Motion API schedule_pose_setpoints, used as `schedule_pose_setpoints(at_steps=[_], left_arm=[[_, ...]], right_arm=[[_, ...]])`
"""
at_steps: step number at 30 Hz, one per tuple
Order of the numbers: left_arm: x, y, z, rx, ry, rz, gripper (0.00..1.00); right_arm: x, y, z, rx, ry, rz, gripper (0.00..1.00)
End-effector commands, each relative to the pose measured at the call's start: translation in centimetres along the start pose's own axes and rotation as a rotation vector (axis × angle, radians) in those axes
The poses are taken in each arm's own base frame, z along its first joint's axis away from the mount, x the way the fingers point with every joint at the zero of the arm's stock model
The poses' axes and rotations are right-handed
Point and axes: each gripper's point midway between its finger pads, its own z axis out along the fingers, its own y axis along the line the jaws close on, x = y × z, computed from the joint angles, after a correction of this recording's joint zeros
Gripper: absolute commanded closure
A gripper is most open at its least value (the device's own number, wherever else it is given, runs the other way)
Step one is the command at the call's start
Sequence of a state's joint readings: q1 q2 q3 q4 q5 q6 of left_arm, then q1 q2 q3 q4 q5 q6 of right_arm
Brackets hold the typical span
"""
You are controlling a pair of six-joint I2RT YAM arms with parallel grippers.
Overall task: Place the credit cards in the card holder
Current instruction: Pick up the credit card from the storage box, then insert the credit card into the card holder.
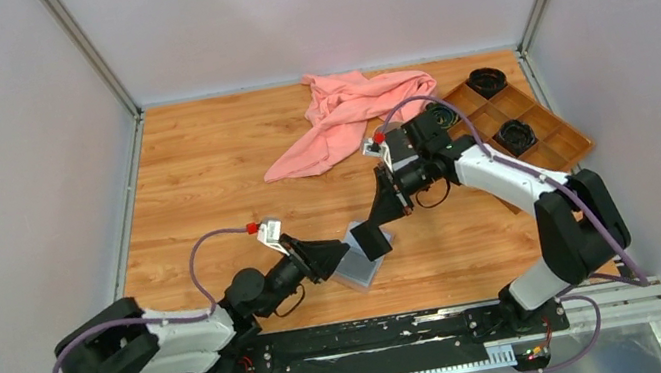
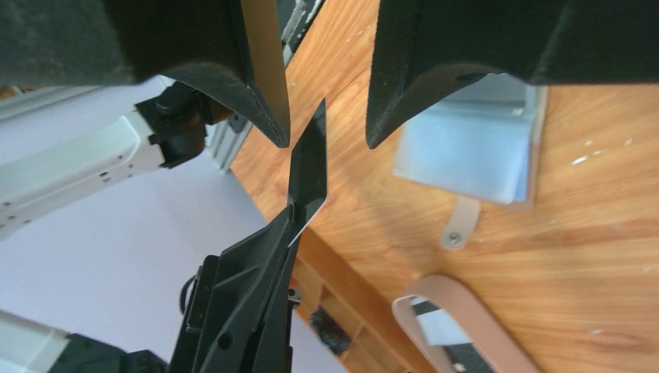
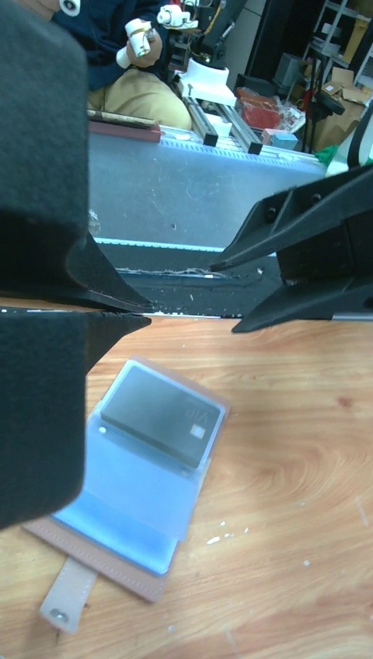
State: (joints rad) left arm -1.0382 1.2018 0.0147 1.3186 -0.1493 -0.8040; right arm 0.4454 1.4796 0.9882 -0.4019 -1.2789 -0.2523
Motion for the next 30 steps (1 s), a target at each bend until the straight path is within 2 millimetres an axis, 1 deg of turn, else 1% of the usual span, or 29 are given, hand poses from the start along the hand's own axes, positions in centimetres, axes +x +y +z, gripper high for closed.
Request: schedule_pose_setpoints(at_steps=[1, 3, 5, 7, 10, 14, 17, 19, 22, 24, 30], left_arm=[[2.1, 4.5, -0.8, -0.263, 0.121, 0.019, 0.62], [1.7, 5.1, -1.0, -0.295, 0.093, 0.013, 0.74], [1.8, 5.8, -1.0, -0.324, 0.091, 0.021, 0.82], [2.5, 6.0, -0.5, -0.337, 0.118, 0.024, 0.86], [4.0, 6.1, 0.6, -0.340, 0.185, 0.031, 0.90], [5.5, 6.4, 1.9, -0.324, 0.220, 0.023, 0.93], [6.7, 7.1, 2.1, -0.334, 0.242, -0.005, 0.95], [7.6, 7.7, 1.9, -0.362, 0.269, -0.038, 0.97], [8.8, 8.6, 0.7, -0.424, 0.310, -0.106, 1.00], [9.0, 8.8, 0.0, -0.449, 0.323, -0.134, 1.00], [9.7, 10.4, -1.9, -0.555, 0.357, -0.153, 1.00]], right_arm=[[0.7, -3.4, 0.1, 0.085, 0.034, 0.080, 1.00], [0.7, -4.8, 0.4, 0.106, 0.048, 0.126, 1.00], [0.9, -6.0, 0.7, 0.116, 0.059, 0.167, 1.00], [1.1, -7.0, 0.8, 0.128, 0.066, 0.195, 1.00], [1.3, -8.2, 0.9, 0.140, 0.072, 0.223, 1.00], [1.8, -9.1, 0.7, 0.150, 0.075, 0.244, 1.00], [2.2, -9.7, 1.0, 0.143, 0.081, 0.275, 1.00], [2.3, -10.1, 1.1, 0.140, 0.082, 0.289, 1.00], [2.4, -10.2, 1.2, 0.132, 0.081, 0.305, 1.00], [2.6, -10.2, 1.3, 0.123, 0.081, 0.317, 1.00], [2.9, -10.5, 1.6, 0.103, 0.082, 0.355, 1.00]])
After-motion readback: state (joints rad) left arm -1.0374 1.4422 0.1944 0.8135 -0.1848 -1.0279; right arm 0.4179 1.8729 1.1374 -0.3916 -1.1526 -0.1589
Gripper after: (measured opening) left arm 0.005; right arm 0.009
